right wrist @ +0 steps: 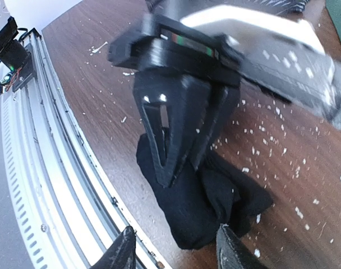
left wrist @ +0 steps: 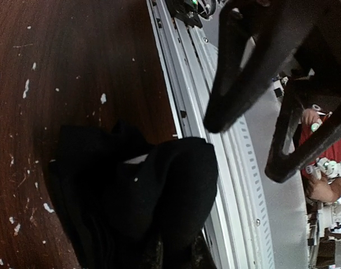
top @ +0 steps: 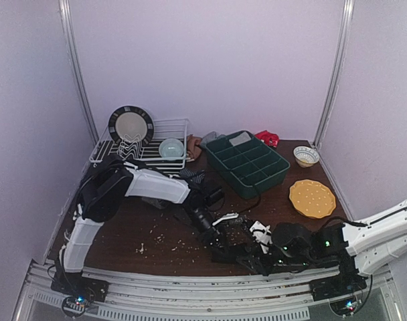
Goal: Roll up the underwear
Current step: Roll the underwear at the center of the board.
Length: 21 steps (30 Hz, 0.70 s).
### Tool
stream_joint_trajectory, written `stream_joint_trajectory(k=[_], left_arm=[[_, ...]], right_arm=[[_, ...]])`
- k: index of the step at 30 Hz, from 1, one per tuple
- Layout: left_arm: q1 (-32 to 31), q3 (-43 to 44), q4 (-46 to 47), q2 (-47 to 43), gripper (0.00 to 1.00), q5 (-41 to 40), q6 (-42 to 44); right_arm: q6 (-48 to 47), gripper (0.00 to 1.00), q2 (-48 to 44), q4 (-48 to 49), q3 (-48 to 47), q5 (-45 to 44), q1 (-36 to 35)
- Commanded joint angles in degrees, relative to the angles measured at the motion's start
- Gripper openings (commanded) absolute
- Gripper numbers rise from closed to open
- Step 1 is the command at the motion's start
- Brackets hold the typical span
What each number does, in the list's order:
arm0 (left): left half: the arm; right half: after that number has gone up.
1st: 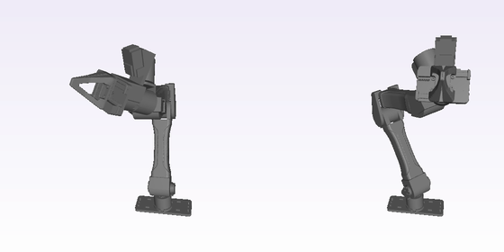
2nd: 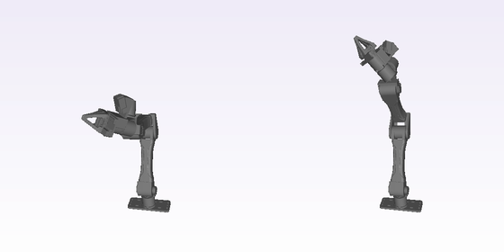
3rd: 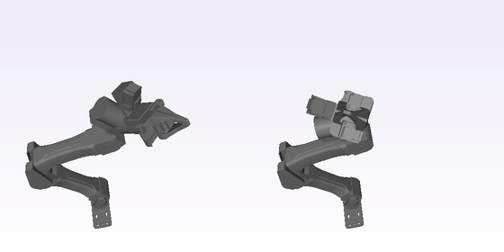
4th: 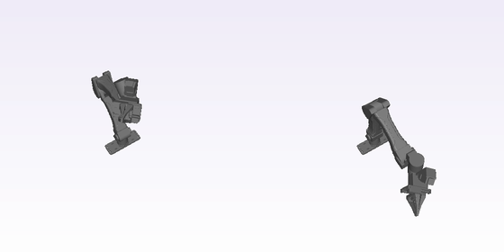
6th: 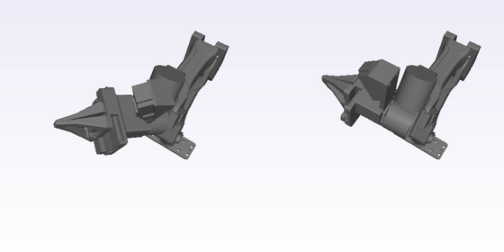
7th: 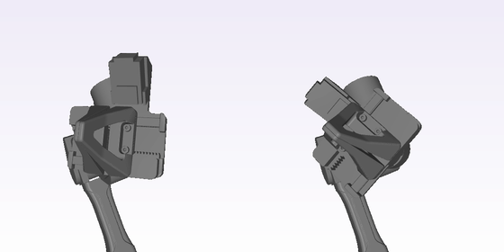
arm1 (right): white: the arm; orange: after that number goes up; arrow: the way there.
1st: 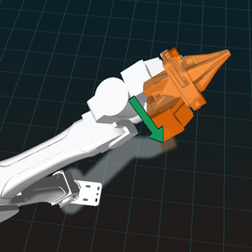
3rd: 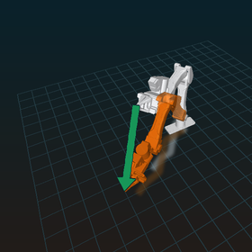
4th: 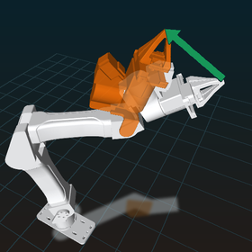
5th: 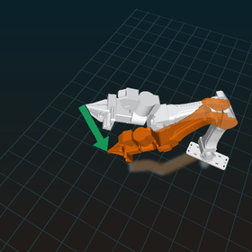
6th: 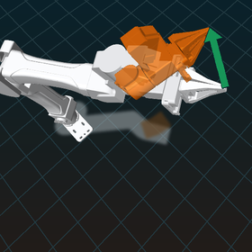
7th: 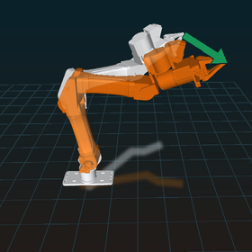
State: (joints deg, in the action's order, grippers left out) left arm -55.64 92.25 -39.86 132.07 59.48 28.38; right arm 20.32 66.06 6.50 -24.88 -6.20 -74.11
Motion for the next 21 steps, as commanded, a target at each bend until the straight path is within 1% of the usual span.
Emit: stream_joint_trajectory(k=[1, 4, 6, 10, 16, 18, 19, 21], left_arm=[[1.63, 4.65, -10.33, 6.09, 0.0, 0.27, -0.48], [2.21, 9.17, -15.64, 9.45, 0.0, 0.53, 0.53], [2.77, 11.75, -18.07, 11.25, 0.0, 0.52, 0.71], [3.92, 14.44, -21.54, 14.18, 0.0, 0.91, 1.28], [4.2, 18.3, -26.83, 17.9, 0.0, -0.73, 2.91], [4.28, 19.69, -28.19, 18.89, 0.0, -1.24, 3.25], [4.35, 20.44, -28.7, 19.27, 0.0, -1.6, 3.4], [4.4, 21.18, -29.27, 19.64, 0.0, -1.97, 3.69]], right_arm=[[-5.67, 0.49, 2.17, -4.12, -4.27, -3.31, -0.44], [-7.83, 0.5, 5.75, -6.27, -7.37, -2.72, 0.68], [-8.42, 0.5, 8.2, -6.38, -8.84, -0.58, 1.77], [-8.54, 0.5, 12.21, -4.45, -9.37, 4.55, 4.07], [-9.42, 0.5, 16.32, -6.86, -11.31, 7.2, 6.84], [-9.71, 0.47, 18.04, -8.5, -12.48, 8.35, 7.5], [-9.79, 0.44, 18.76, -9.08, -12.92, 8.85, 7.65], [-9.42, 0.32, 19.84, -9.42, -13.0, 9.49, 7.95]])
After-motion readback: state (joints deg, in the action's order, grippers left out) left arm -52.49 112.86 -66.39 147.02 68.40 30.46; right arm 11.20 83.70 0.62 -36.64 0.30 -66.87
